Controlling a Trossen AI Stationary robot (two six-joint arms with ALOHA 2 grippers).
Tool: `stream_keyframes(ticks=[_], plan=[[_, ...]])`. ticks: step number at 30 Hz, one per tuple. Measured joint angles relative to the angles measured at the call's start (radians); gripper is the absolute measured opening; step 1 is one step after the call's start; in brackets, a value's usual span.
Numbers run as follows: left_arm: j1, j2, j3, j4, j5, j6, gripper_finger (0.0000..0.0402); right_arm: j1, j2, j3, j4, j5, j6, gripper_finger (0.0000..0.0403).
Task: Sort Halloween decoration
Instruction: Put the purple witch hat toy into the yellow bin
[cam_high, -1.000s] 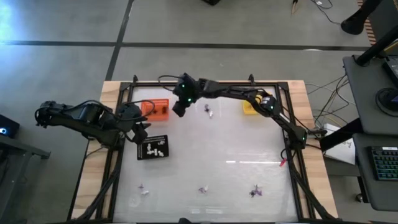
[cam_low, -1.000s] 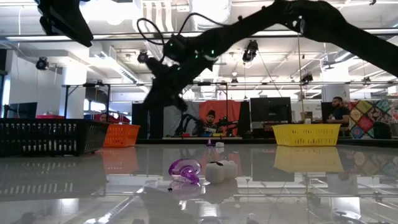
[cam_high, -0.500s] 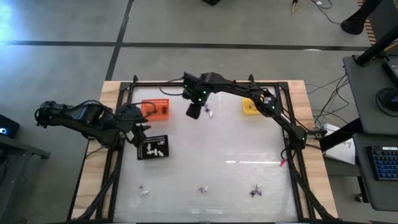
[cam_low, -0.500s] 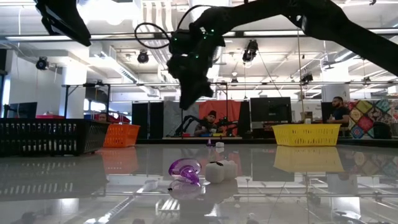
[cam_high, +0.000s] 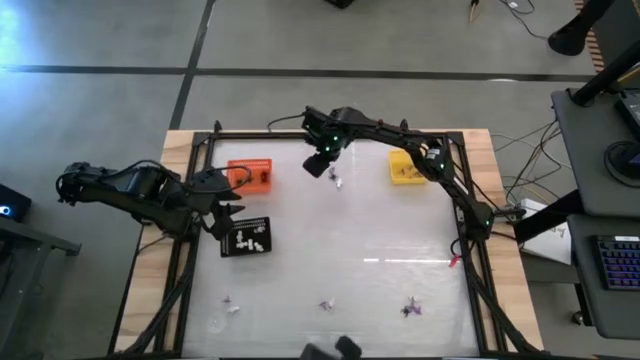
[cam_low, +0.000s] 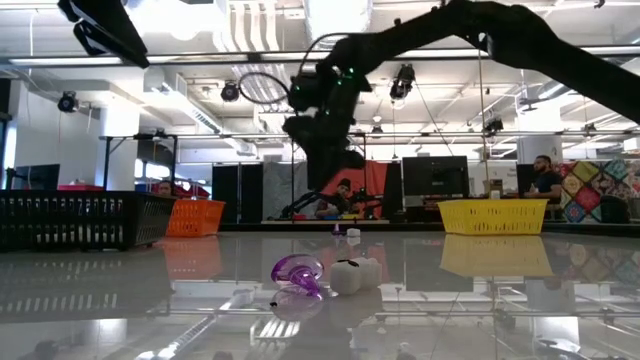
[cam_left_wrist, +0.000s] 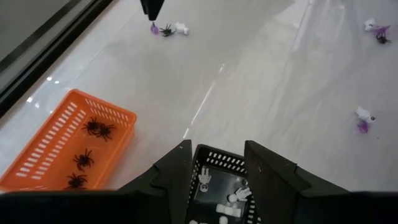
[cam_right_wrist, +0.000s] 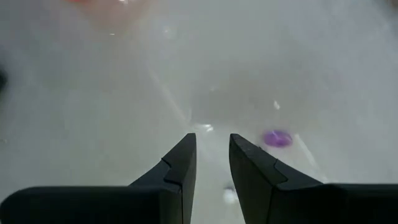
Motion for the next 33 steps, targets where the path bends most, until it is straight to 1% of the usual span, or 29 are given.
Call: stream_keyframes(ticks=[4,7,9,11,13,18,33], plan=[[0.000,0.000,0.000,0.004,0.000,-0.003,0.0130,-0.034,0.000,-0.079,0.025,0.001,0.082,0.0087],[0.000,0.000,0.000,0.013,0.000,-0.003,0.0130,-0.044,0.000,-0.143,0.093,0.009,0.115,0.0087],[0.000,0.000,0.000,0.015,0.000,-0.008,0.0130,-0.045,0.000,-0.165,0.097,0.041,0.125,0.0087],[0.000,0.000,0.000,0.022,0.000,-0.011,0.0130,-0.044,0.000,-0.182,0.101,0.100,0.126,0.0087],[0.000,0.000,0.000,0.030,0.000,-0.011,0.0130,-0.047,0.000,-0.192,0.097,0.126,0.126,0.0087],[0.000,0.000,0.000,0.054,0.000,-0.006,0.0130,-0.050,0.000,-0.199,0.126,0.131,0.115,0.0087],[0.000,0.001,0.000,0.055,0.000,-0.004,0.0130,-0.053,0.000,-0.207,0.110,0.139,0.116,0.0086]])
